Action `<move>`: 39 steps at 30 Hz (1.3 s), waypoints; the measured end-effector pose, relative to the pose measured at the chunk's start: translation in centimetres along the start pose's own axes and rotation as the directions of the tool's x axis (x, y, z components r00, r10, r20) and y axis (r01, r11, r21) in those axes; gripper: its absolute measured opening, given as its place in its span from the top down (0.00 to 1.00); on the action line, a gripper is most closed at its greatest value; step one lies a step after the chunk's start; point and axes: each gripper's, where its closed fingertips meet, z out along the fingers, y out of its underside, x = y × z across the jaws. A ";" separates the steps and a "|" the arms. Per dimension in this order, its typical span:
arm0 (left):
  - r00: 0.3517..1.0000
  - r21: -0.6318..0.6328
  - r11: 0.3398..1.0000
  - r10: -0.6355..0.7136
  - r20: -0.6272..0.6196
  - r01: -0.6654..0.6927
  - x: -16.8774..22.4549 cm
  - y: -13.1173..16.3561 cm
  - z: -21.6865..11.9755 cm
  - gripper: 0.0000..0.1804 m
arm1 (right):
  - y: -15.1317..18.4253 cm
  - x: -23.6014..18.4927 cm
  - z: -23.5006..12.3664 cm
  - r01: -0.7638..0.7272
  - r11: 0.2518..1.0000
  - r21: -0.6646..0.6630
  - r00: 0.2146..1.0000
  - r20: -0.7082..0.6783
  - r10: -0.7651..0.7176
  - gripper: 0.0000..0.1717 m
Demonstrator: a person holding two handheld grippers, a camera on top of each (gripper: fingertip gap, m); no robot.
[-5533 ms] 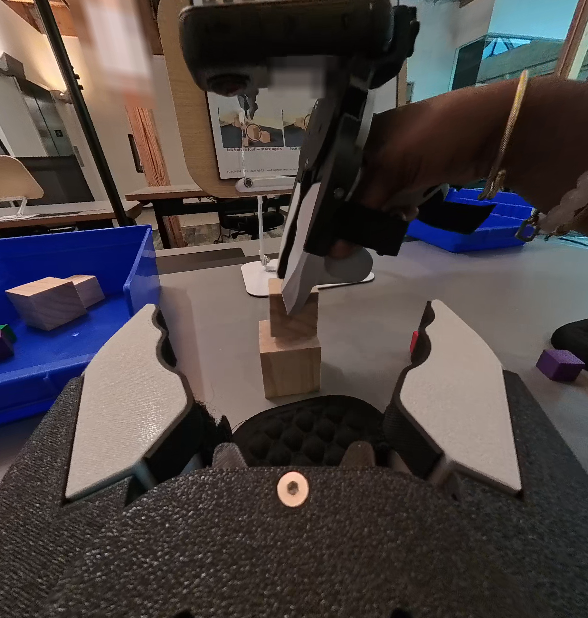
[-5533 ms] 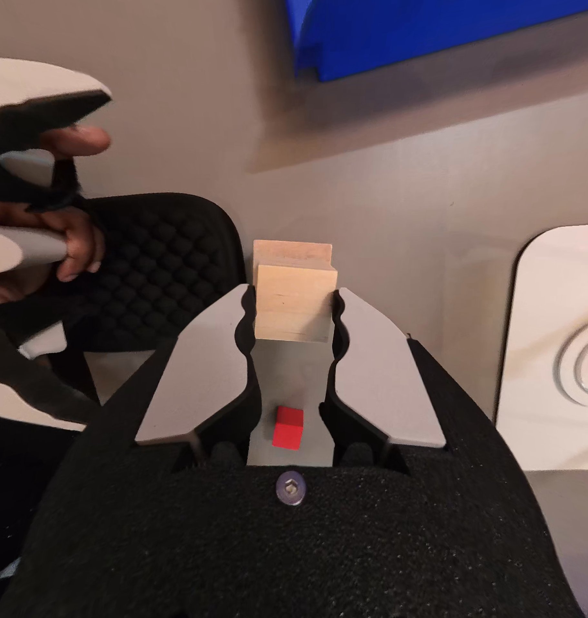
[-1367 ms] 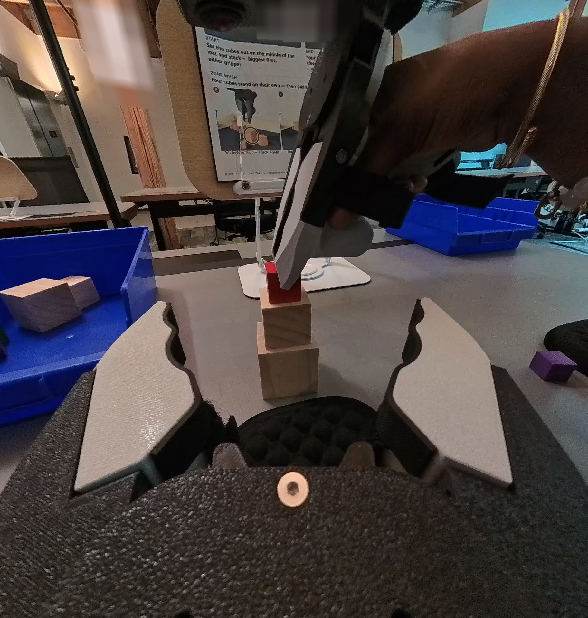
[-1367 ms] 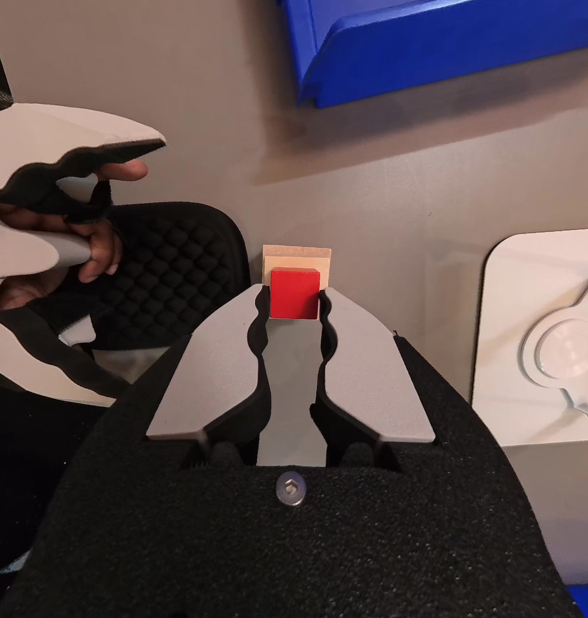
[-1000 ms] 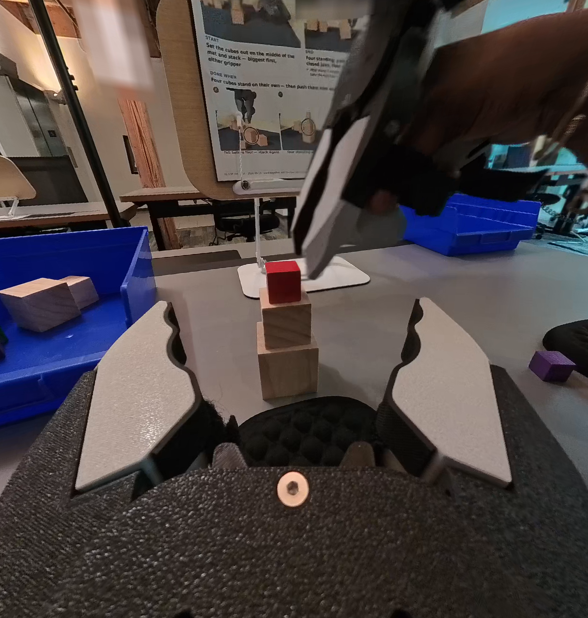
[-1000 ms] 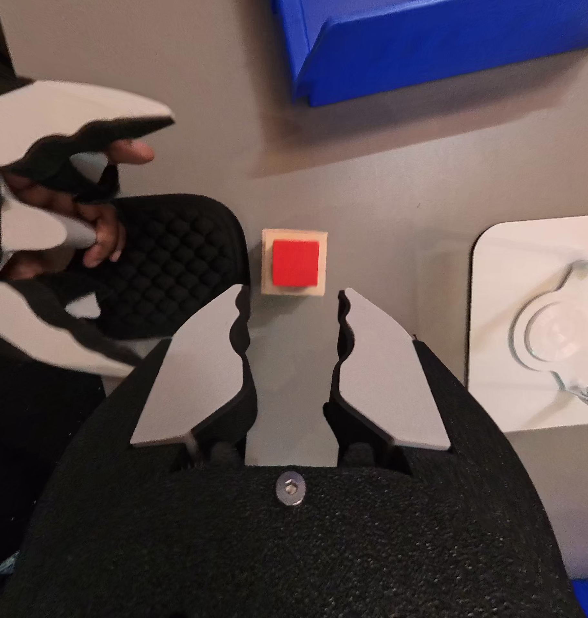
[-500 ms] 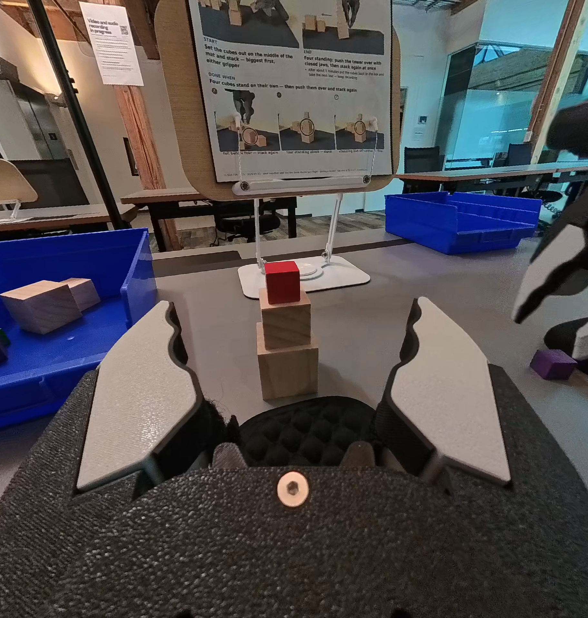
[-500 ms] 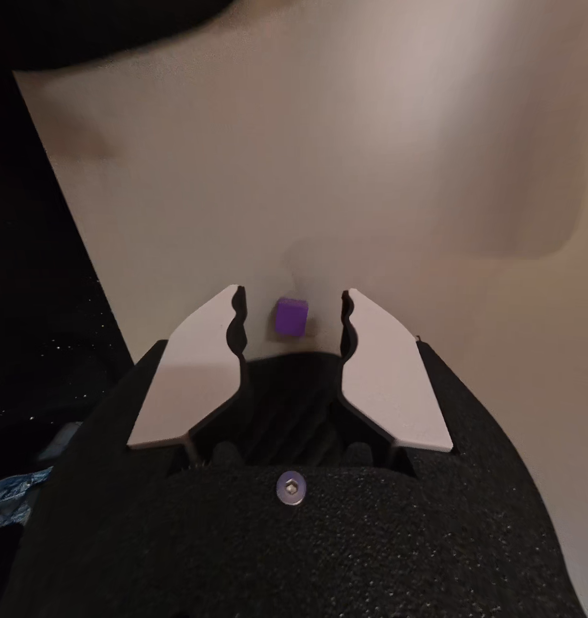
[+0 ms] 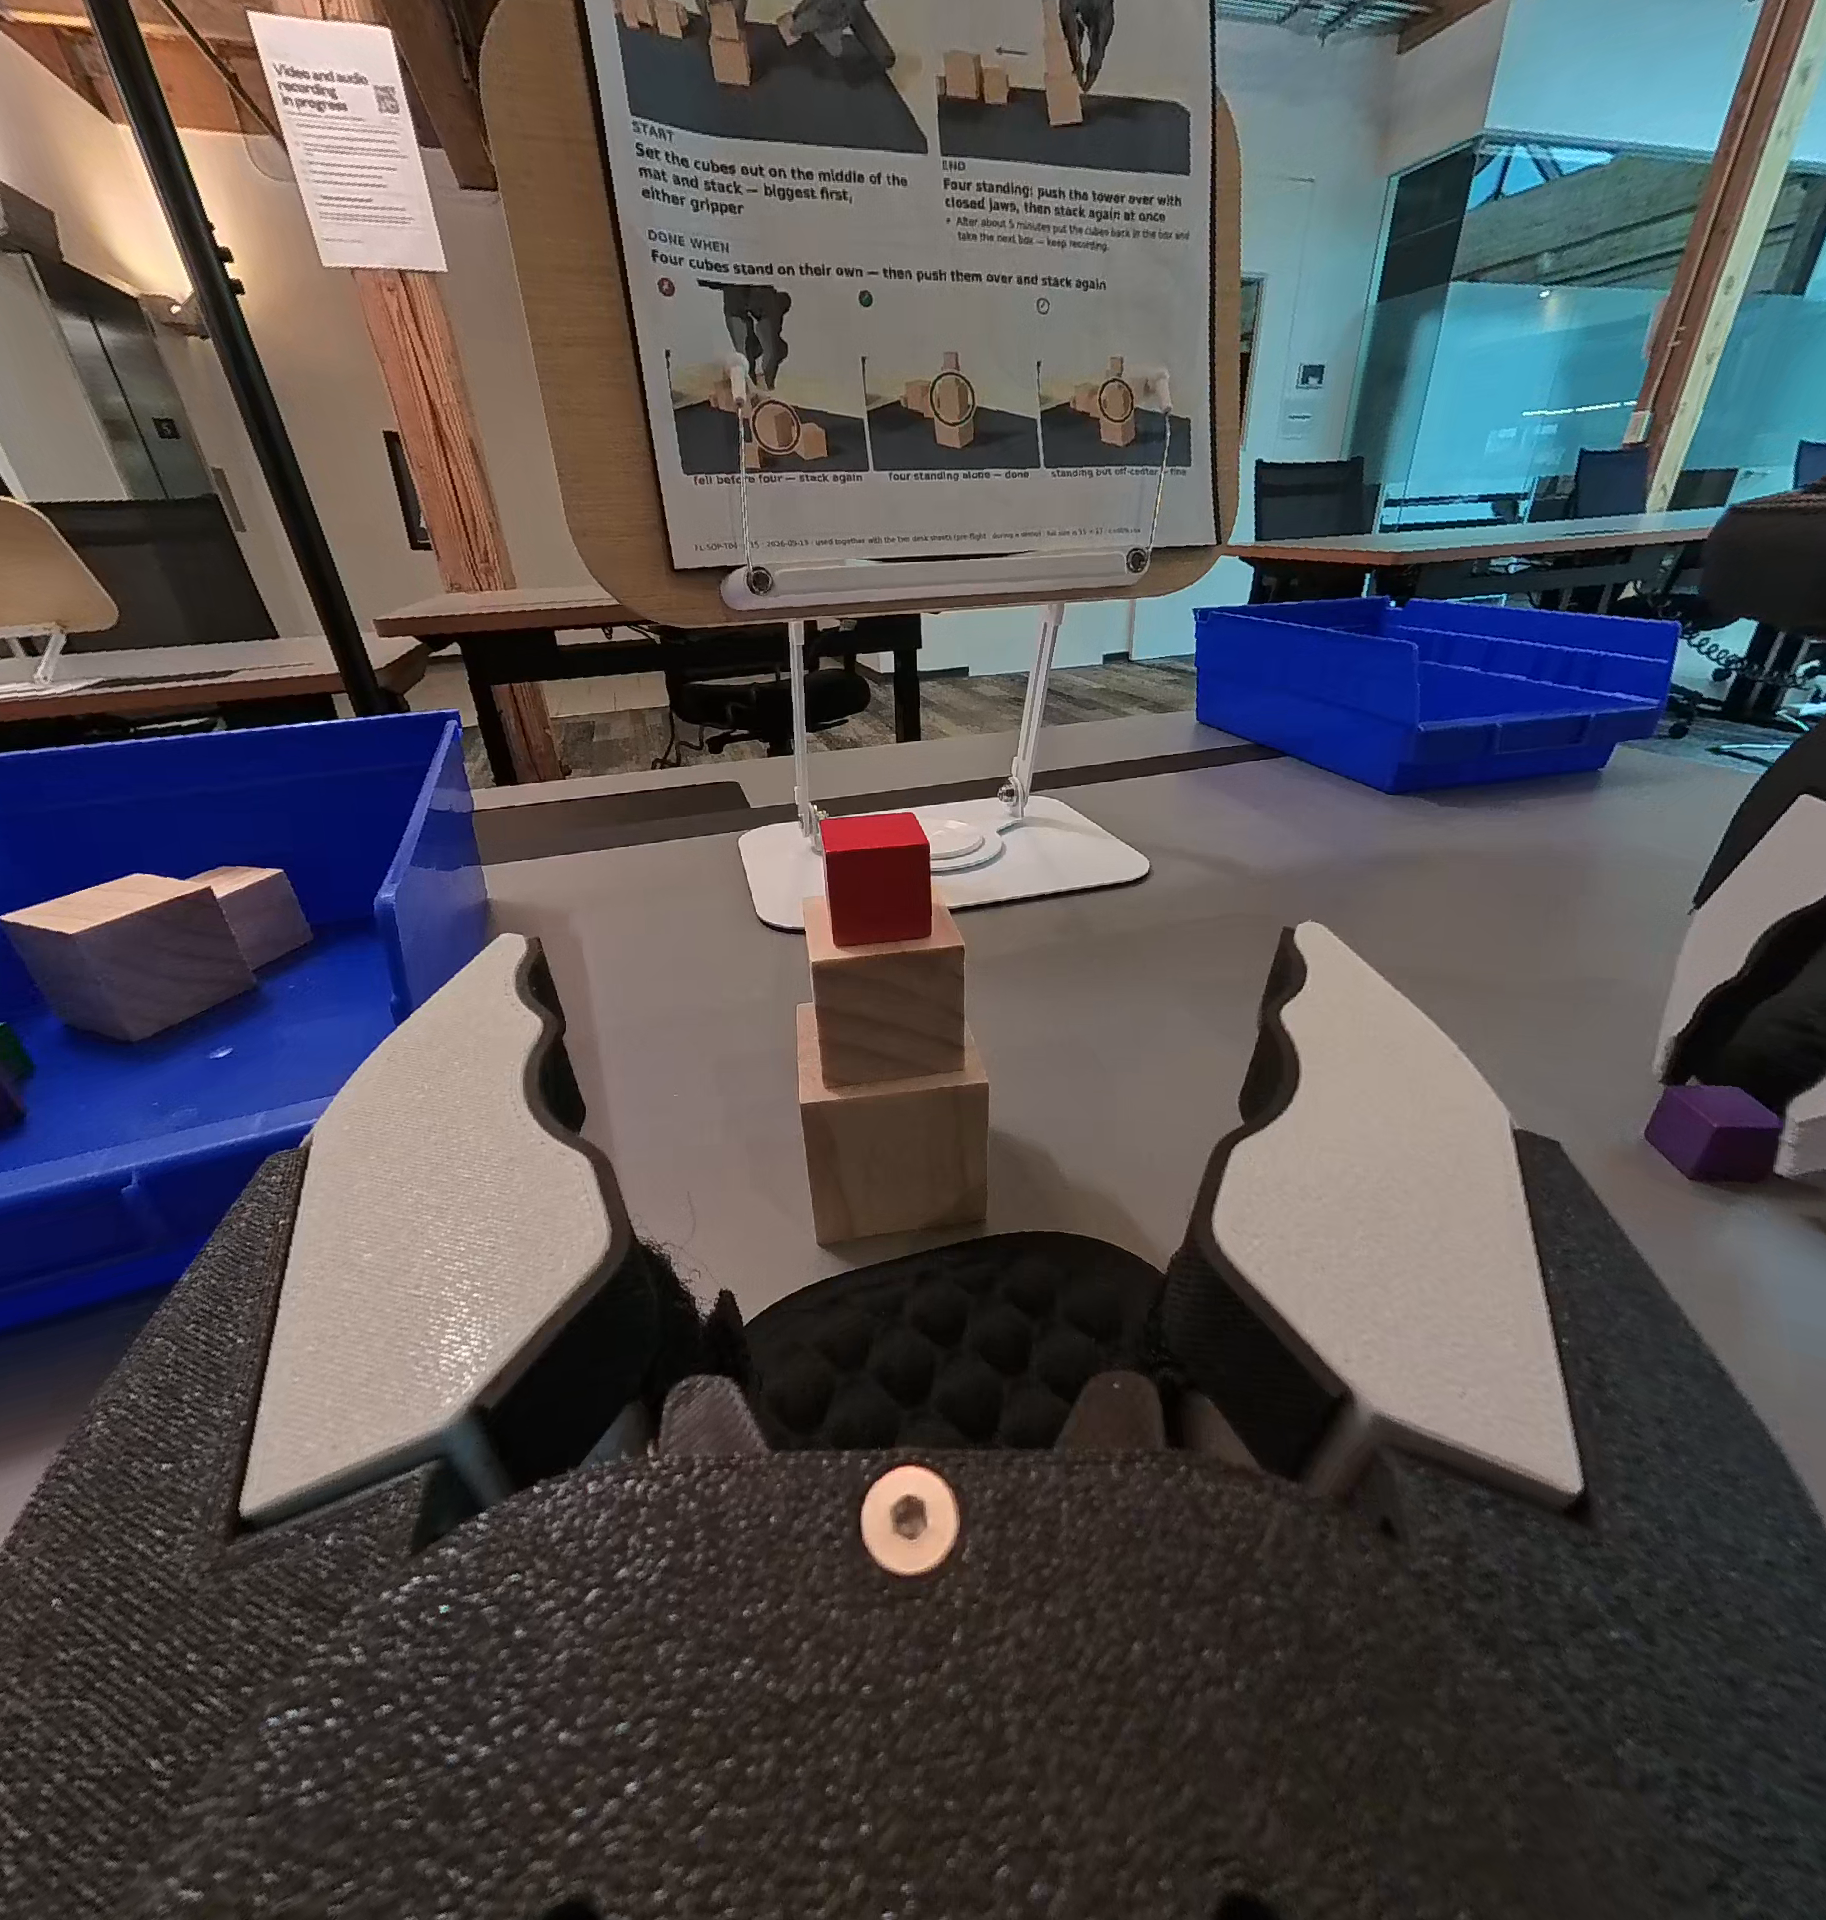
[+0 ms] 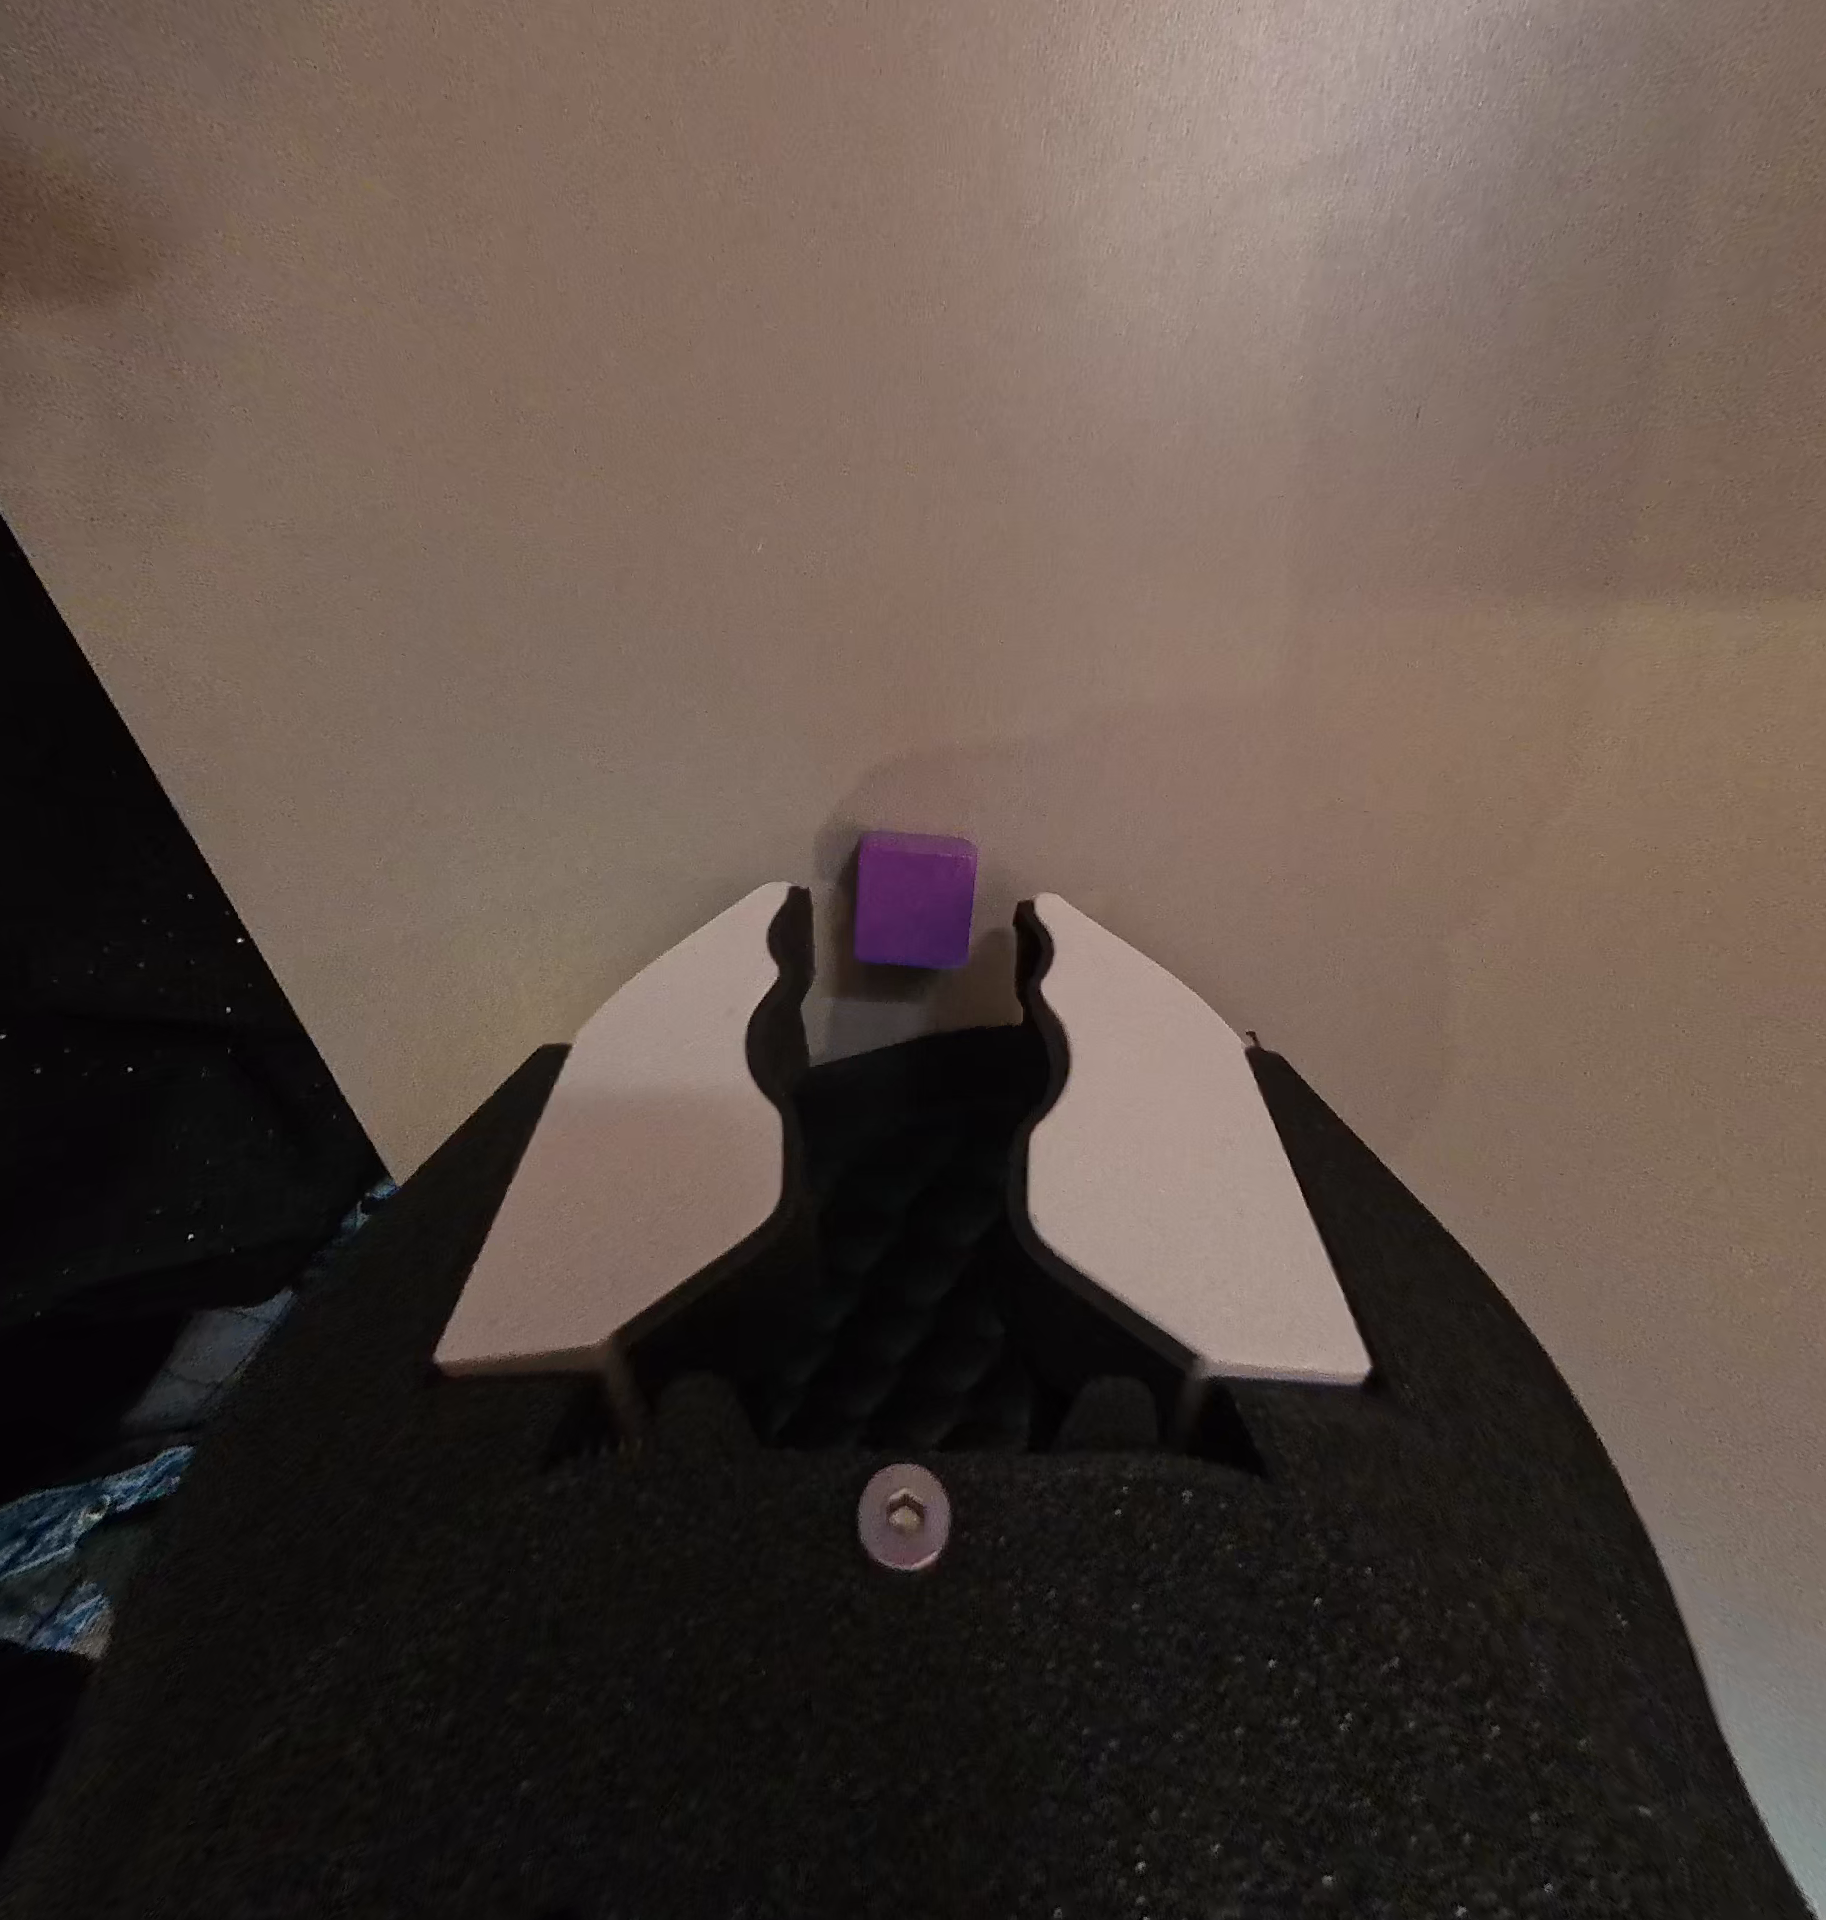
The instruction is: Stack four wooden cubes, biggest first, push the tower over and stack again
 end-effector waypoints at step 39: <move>1.000 0.000 1.000 -0.010 -0.012 0.010 0.0 0.0 0.0 0.32 | -27.0 -0.4 -4.1 0.238 0.971 0.028 0.971 0.006 -0.238 0.88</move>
